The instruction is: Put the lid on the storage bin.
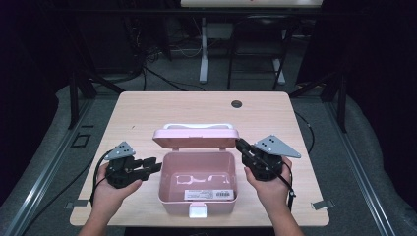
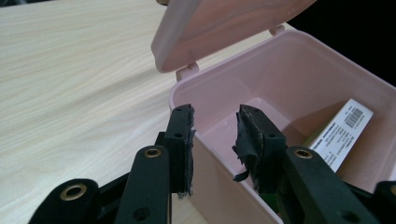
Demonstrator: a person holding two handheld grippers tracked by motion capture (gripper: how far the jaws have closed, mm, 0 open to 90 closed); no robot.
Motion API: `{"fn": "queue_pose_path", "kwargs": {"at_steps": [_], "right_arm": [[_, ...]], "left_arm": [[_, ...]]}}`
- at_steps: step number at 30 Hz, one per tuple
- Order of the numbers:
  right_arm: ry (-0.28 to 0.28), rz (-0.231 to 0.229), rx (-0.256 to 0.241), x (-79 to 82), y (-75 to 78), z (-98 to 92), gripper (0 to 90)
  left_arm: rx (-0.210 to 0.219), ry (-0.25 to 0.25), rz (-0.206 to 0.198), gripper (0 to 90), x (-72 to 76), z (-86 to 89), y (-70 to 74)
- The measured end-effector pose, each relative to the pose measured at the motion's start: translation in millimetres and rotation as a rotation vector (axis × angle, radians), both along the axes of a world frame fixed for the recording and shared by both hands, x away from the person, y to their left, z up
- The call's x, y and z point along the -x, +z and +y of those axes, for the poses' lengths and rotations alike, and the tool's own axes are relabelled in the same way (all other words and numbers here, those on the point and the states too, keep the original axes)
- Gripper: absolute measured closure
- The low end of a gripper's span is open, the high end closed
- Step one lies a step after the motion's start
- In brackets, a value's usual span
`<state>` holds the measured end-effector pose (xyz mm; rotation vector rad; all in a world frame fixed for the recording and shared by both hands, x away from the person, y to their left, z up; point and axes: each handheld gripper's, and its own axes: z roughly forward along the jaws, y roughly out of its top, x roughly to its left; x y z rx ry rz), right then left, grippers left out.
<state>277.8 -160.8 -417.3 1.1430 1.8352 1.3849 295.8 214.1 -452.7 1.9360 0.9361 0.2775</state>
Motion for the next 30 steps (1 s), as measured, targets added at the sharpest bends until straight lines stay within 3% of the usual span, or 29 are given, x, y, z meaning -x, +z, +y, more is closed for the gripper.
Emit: {"fn": "queue_pose_path", "kwargs": {"at_steps": [14, 30], "right_arm": [[0.022, 0.017, -0.003, 9.9, -6.6, -2.2, 83.3], [0.034, 0.029, -0.002, 15.3, -14.5, -3.0, 81.1]], "left_arm": [[0.005, 0.017, -0.089, 65.9, 12.4, 0.0, 19.2], [0.026, 0.031, -0.158, 71.3, 26.5, -1.7, 35.9]]}}
